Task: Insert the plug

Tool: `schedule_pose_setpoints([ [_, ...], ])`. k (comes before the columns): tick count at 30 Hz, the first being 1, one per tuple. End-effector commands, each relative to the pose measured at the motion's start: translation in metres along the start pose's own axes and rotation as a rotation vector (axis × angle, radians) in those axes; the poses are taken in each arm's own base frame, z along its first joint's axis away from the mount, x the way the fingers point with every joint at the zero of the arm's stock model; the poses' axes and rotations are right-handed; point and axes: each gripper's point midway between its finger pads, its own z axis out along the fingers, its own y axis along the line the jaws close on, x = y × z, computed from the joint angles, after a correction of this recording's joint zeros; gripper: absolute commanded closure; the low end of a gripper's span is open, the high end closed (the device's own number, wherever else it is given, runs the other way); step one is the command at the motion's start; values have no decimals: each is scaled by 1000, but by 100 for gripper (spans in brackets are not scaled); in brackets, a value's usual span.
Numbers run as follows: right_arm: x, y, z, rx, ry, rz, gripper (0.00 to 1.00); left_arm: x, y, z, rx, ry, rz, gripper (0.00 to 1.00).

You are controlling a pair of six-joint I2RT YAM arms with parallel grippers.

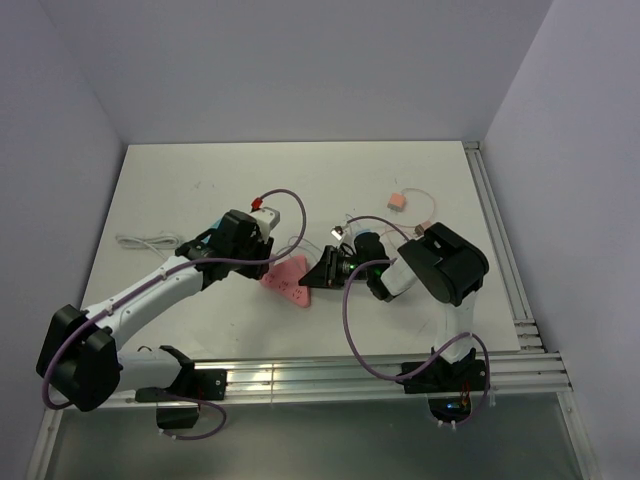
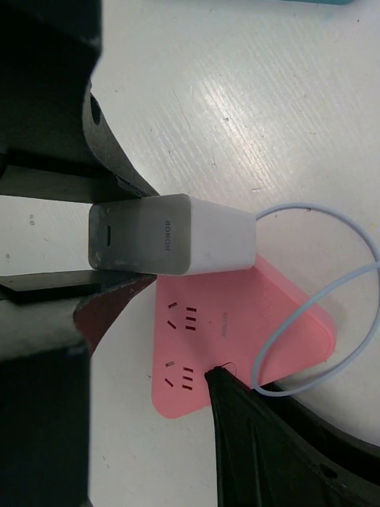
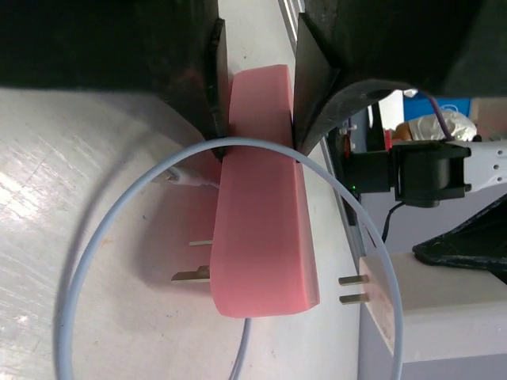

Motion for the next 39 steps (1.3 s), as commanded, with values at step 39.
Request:
schedule_pose_setpoints([
  [39,23,28,-28,-110,587,-130,100,-5,-33,-35,101,-351,-486,100],
])
